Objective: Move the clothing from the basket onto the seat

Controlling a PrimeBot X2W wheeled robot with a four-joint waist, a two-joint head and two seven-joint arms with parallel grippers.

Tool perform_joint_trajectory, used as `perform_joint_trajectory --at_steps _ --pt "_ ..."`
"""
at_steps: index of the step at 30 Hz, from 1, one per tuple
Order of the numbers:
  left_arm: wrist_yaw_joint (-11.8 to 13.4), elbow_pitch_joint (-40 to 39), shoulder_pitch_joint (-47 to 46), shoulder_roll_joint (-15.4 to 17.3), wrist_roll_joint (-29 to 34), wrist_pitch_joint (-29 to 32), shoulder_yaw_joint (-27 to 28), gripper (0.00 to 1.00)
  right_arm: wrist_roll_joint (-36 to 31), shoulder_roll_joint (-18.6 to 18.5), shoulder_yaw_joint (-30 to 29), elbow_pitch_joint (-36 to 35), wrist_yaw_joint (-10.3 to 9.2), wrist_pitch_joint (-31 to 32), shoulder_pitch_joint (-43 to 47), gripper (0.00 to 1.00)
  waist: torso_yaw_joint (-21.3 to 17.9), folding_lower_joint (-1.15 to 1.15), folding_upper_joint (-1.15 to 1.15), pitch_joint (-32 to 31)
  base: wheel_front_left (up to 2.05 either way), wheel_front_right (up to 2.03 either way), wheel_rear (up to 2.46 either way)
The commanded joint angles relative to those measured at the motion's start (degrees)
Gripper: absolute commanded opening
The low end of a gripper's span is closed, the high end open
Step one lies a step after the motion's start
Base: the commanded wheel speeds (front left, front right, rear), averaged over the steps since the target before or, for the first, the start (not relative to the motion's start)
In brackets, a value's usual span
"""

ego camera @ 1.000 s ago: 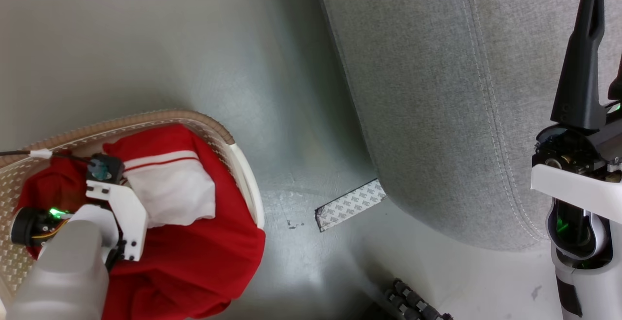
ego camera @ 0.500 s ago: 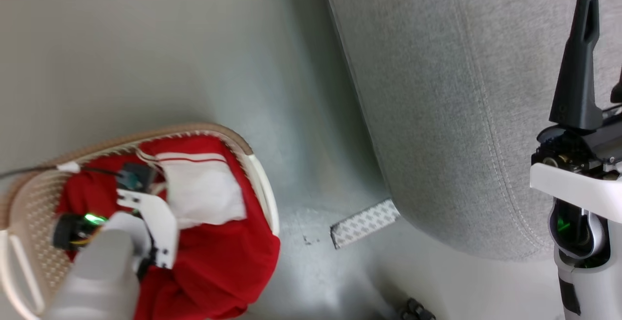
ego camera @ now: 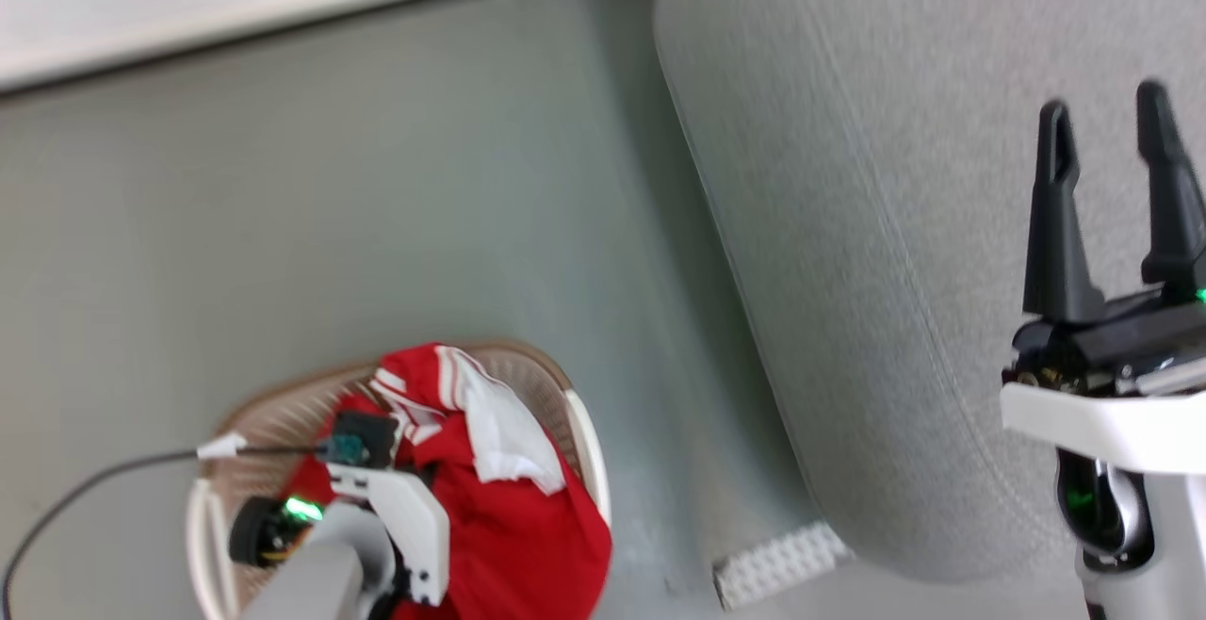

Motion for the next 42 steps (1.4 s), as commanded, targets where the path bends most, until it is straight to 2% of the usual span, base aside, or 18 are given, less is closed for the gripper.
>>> perform_joint_trajectory --at_steps 1,7,16,26,33,42 --pt "-0.13 -0.88 1.78 -0.22 -1.67 -0.91 -1.11 0.0 -0.2 -0.85 0.23 0.45 -0.12 0.04 1.53 1.0 4.13 0.01 0.0 -7.79 0.0 0.0 0.0" --pt "-0.13 -6.37 5.92 0.17 -8.58 -3.32 -6.62 0.0 -0.34 -2.05 0.01 1.85 -0.12 0.05 5.04 1.0 7.08 0.01 0.0 -15.13 0.0 0.0 0.0" --pt "-0.14 -16.52 10.24 3.72 -17.47 -5.72 -12.21 0.0 -0.09 -2.9 0.24 3.73 -0.12 0.05 10.35 1.0 10.97 0.01 0.0 -24.31 0.0 0.0 0.0" --pt "-0.09 -27.86 12.66 7.54 -21.09 -6.22 -11.89 0.0 0.12 -2.98 -0.07 4.64 -0.12 0.05 14.85 1.0 13.19 0.01 0.0 -30.3 0.0 0.0 0.0" --pt "2.51 -40.19 12.63 9.57 -21.72 -5.46 -10.13 0.0 0.35 -3.05 0.44 4.99 -0.12 0.05 17.08 1.0 14.64 0.01 0.0 -32.63 0.0 0.0 0.0" --pt "6.61 -55.68 9.63 12.03 -21.49 -1.44 -8.28 0.0 0.83 -2.82 2.78 5.71 -0.12 0.05 18.31 1.0 15.25 0.01 0.0 -33.15 0.0 0.0 0.0"
